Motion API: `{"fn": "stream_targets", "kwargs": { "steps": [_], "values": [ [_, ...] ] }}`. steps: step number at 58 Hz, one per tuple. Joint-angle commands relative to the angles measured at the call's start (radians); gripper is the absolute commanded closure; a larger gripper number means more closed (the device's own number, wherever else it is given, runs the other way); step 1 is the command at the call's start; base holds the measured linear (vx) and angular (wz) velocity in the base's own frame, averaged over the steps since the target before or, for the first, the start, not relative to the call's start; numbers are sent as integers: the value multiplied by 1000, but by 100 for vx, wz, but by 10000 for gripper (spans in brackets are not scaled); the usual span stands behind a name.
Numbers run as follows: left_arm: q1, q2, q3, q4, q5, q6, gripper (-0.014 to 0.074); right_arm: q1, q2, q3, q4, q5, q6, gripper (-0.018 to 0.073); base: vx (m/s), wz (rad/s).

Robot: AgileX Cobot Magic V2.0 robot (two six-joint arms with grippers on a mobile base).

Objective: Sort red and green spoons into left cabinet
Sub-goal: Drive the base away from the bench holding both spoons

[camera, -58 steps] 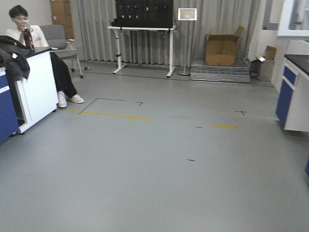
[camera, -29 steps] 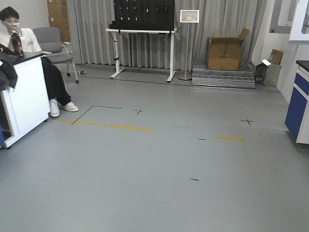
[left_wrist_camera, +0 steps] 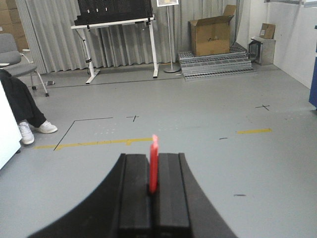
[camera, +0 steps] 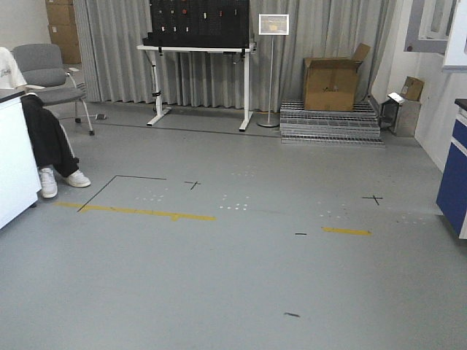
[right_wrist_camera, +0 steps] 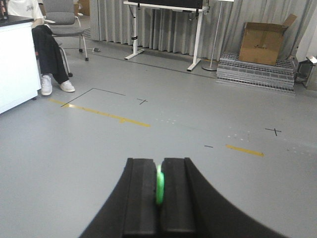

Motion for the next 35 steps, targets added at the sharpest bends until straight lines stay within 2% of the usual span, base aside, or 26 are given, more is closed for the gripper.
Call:
{"fn": "stream_targets", "kwargs": {
  "steps": [1, 35],
  "values": [
    [-8, -1, -24, -7, -79, -3, 600, -5, 1, -29, -3, -81, -6, 564, 61, -5],
    [-8, -1, -24, -7, -79, -3, 600, -5, 3, -29, -3, -81, -6, 564, 62, -8]
  ]
}}
